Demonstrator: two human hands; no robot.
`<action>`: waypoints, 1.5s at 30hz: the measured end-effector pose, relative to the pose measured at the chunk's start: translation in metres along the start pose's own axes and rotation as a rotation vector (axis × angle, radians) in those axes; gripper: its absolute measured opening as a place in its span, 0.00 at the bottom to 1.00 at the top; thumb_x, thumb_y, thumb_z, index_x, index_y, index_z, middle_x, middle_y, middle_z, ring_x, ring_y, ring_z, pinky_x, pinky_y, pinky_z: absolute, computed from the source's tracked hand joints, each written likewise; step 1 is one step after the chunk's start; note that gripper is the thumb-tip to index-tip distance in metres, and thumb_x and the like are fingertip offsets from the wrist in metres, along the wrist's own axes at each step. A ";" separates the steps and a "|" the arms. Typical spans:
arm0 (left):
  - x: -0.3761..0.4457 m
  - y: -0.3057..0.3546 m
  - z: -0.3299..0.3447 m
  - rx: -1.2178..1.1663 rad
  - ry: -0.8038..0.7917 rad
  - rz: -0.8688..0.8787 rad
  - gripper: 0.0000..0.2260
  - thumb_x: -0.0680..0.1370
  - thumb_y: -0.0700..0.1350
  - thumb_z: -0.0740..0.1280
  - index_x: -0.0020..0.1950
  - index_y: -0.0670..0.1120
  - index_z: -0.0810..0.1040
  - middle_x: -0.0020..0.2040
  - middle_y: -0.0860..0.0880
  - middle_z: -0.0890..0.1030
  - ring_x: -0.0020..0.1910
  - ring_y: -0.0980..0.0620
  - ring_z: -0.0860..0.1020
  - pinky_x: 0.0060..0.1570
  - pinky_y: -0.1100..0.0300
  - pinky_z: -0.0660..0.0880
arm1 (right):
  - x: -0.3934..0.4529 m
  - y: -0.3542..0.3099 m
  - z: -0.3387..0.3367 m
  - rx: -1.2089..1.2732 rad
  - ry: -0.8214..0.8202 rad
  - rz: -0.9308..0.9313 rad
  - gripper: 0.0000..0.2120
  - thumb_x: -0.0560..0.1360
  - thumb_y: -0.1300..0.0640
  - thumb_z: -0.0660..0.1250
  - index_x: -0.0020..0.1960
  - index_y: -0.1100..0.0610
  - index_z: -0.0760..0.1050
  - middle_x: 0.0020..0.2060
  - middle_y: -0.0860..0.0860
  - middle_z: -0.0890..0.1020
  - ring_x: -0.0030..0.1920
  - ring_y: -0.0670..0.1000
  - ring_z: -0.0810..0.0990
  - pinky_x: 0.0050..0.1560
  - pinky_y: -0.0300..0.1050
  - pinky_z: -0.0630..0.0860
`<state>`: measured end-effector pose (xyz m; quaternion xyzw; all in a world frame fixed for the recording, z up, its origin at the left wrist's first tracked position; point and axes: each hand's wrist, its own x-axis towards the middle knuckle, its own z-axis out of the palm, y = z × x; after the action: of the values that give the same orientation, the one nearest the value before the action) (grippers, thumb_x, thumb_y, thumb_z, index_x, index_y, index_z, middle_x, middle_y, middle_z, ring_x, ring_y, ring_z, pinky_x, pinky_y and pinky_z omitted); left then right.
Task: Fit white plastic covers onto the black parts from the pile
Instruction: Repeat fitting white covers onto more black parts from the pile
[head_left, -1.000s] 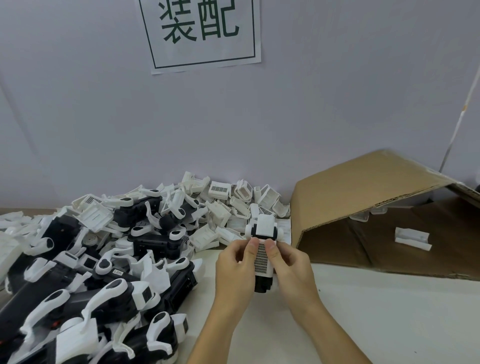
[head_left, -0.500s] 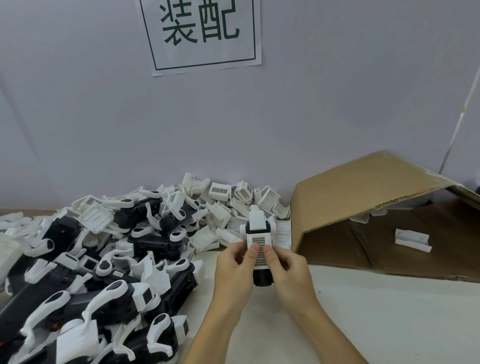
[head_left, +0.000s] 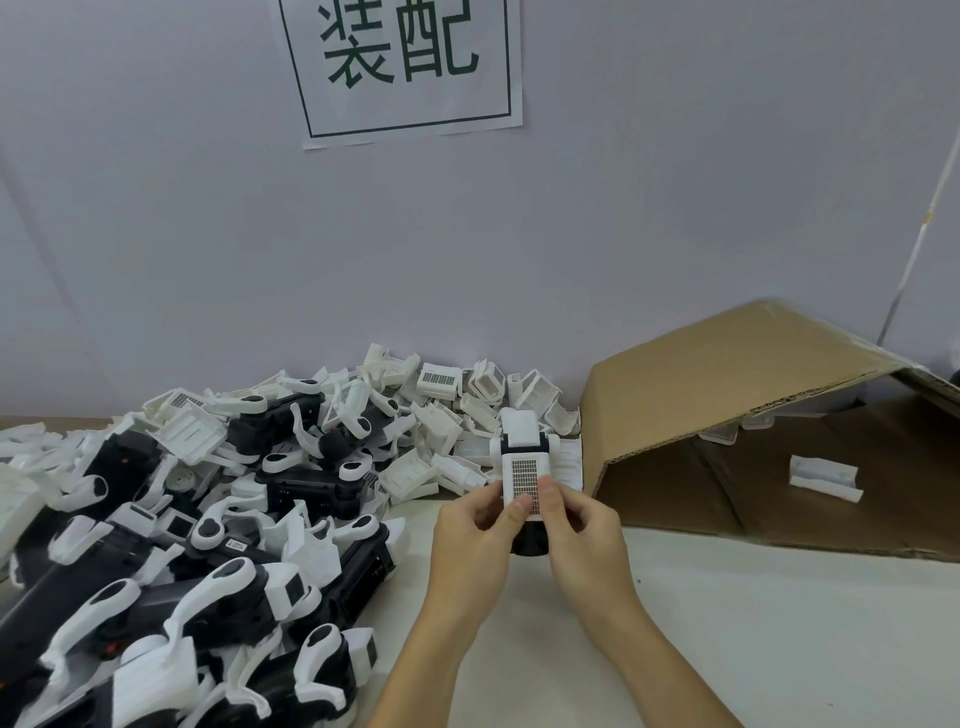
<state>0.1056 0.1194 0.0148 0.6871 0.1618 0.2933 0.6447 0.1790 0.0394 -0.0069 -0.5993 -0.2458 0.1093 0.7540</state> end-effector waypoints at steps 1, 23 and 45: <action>0.000 0.000 0.000 0.005 0.020 -0.012 0.09 0.81 0.38 0.66 0.53 0.46 0.85 0.44 0.48 0.87 0.44 0.56 0.85 0.37 0.70 0.75 | 0.000 0.000 -0.001 0.007 -0.021 0.015 0.14 0.79 0.48 0.63 0.51 0.52 0.85 0.45 0.49 0.88 0.49 0.47 0.86 0.46 0.38 0.81; 0.003 -0.005 0.000 0.070 0.119 0.019 0.12 0.82 0.39 0.64 0.49 0.52 0.86 0.44 0.51 0.87 0.48 0.49 0.85 0.55 0.46 0.80 | 0.001 0.001 -0.013 0.036 -0.127 0.011 0.10 0.79 0.60 0.67 0.59 0.54 0.82 0.51 0.48 0.87 0.54 0.45 0.84 0.52 0.37 0.79; 0.005 -0.008 -0.001 0.102 0.192 -0.007 0.05 0.80 0.41 0.69 0.50 0.44 0.84 0.41 0.50 0.87 0.43 0.54 0.85 0.47 0.57 0.80 | 0.001 0.002 -0.010 -0.017 -0.081 -0.014 0.11 0.76 0.51 0.68 0.51 0.55 0.85 0.44 0.51 0.88 0.49 0.51 0.86 0.48 0.40 0.81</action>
<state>0.1106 0.1244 0.0076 0.6874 0.2397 0.3469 0.5914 0.1854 0.0316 -0.0098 -0.5991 -0.2812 0.1263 0.7389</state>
